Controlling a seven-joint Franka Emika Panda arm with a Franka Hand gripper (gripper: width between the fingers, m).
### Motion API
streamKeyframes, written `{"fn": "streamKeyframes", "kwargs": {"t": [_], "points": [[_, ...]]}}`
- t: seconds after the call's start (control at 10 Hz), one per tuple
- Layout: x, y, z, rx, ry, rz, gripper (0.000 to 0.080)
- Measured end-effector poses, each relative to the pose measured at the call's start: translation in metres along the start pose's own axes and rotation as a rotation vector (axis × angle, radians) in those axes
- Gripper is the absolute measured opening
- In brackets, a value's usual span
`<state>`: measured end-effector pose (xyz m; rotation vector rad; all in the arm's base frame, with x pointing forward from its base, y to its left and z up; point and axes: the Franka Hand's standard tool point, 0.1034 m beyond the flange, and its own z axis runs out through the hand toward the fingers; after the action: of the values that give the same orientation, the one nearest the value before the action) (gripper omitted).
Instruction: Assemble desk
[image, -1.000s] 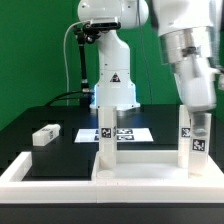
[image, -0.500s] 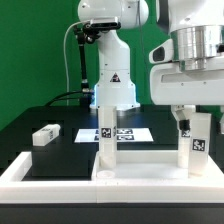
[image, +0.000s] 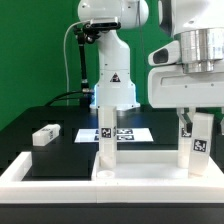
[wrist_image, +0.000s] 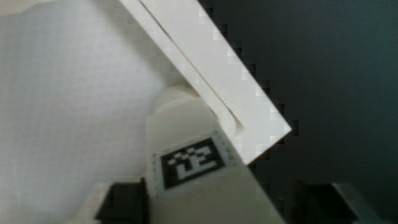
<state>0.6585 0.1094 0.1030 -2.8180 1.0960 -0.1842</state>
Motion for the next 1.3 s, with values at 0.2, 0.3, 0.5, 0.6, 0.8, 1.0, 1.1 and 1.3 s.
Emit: {"fn": "streamKeyframes", "kwargs": {"t": [0.2,0.3,0.5,0.6,0.8,1.0,1.1,1.3], "points": [[-0.001,0.005,0.001,-0.013,-0.01,0.138,0.0305],[0.0,0.006,0.001,-0.015,-0.014,0.221,0.0299],[0.005,0.006,0.001,-0.023,-0.044,0.512,0.0294],[0.003,0.003,0.002,-0.011,-0.062,0.736,0.0294],[0.002,-0.003,0.005,0.035,-0.081,1.02,0.0293],[0.003,-0.003,0.005,0.038,-0.084,1.102,0.0293],[0.003,-0.003,0.005,0.038,-0.082,1.074,0.0372],[0.004,-0.005,0.0,0.041,-0.072,0.744,0.0511]]}}
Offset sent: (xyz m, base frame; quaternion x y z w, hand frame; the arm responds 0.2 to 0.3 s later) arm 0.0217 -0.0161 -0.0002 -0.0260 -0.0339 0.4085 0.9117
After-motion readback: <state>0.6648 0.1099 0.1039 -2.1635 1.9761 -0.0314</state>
